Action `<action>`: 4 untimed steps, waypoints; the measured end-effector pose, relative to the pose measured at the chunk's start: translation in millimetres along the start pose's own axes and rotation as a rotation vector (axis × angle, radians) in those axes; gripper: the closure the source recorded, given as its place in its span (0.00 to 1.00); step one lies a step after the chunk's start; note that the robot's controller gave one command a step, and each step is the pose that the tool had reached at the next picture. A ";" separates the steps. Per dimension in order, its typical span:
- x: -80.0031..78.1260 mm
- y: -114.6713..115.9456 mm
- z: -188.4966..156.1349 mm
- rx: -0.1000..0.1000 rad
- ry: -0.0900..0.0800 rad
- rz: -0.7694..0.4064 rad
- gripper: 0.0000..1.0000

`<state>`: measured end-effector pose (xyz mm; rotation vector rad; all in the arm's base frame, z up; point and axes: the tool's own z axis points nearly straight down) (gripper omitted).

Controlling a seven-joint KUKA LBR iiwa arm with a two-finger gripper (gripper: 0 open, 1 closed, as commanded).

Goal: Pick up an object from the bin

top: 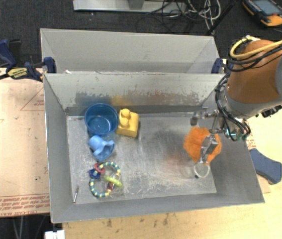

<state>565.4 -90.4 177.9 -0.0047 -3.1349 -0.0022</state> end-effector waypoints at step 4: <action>-42.1 -21.1 -80.7 0.003 -0.020 0.006 1.00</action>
Offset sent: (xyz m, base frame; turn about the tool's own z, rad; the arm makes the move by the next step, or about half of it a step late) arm 0.0348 -0.0083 -0.1079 -0.0809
